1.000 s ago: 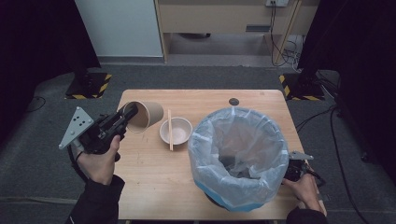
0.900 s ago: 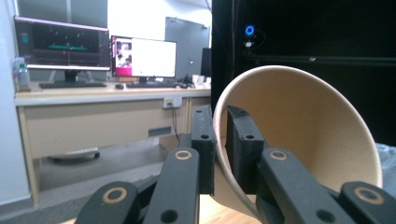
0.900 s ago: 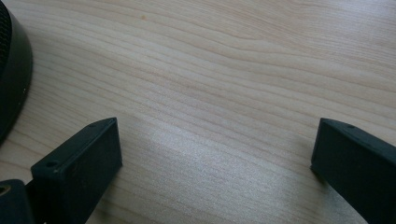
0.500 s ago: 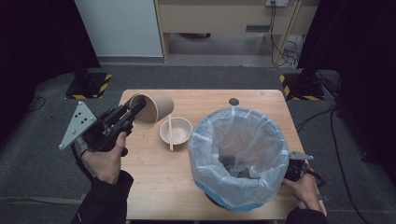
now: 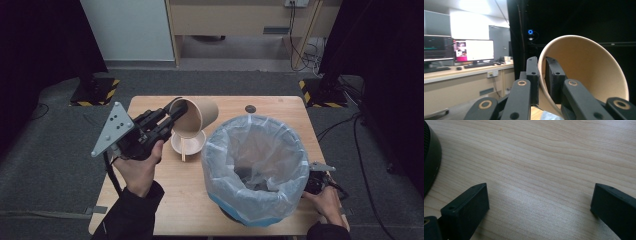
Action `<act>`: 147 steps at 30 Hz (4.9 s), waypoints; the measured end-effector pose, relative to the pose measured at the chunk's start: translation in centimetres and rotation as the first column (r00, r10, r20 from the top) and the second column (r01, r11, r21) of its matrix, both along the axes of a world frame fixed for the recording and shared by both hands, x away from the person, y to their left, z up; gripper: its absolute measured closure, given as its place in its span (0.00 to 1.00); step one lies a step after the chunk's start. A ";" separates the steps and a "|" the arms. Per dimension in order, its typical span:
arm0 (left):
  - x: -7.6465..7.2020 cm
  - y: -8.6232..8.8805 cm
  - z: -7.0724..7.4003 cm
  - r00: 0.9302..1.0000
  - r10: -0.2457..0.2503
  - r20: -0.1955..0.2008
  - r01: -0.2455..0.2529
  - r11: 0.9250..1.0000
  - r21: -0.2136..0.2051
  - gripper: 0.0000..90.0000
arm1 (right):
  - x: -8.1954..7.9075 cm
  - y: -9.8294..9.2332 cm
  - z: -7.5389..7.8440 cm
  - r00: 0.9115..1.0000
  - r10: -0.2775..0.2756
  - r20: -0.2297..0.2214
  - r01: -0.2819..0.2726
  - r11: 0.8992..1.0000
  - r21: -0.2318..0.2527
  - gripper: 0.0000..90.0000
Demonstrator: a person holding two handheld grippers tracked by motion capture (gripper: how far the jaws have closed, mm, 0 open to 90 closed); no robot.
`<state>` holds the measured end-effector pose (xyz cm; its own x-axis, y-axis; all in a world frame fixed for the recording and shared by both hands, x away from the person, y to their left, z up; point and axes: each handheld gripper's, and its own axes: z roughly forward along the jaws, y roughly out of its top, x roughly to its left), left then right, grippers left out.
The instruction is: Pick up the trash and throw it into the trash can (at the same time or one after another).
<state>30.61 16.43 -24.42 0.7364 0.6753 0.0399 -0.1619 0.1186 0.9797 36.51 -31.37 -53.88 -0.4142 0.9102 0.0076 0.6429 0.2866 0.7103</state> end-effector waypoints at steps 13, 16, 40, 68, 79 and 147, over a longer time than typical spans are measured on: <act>0.1 -5.8 -1.7 0.988 -0.146 -0.059 0.150 0.986 0.076 0.90 | 0.0 0.0 0.0 1.000 0.000 0.000 0.000 1.000 0.000 0.02; 0.3 -7.0 -2.4 0.981 -0.175 -0.081 0.183 0.978 0.102 0.90 | 0.0 0.0 0.0 1.000 0.000 0.000 0.000 1.000 0.000 0.02; 2.4 -1.8 -3.6 0.988 -0.088 -0.125 0.097 0.993 0.071 0.44 | 0.0 0.0 0.0 1.000 0.000 0.000 0.000 1.000 0.000 0.02; 11.1 3.4 -15.1 0.884 0.287 -0.370 -0.204 0.947 0.246 0.41 | 0.0 0.0 0.0 1.000 0.001 0.000 -0.001 1.000 0.001 0.02; 13.2 3.5 -18.7 0.834 0.333 -0.440 -0.209 0.928 0.307 0.46 | 0.0 0.0 0.0 1.000 0.001 0.000 -0.001 1.000 0.001 0.02; 13.9 3.0 -22.0 0.753 0.315 -0.577 -0.105 0.924 0.367 0.88 | 0.0 0.0 0.0 1.000 0.005 -0.002 -0.005 1.000 -0.001 0.02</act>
<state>44.53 19.45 -46.42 0.5099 0.8474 -0.1481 0.5017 -0.1531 0.8514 36.52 -31.40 -53.86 -0.4186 0.9082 0.0070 0.6426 0.2907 0.7089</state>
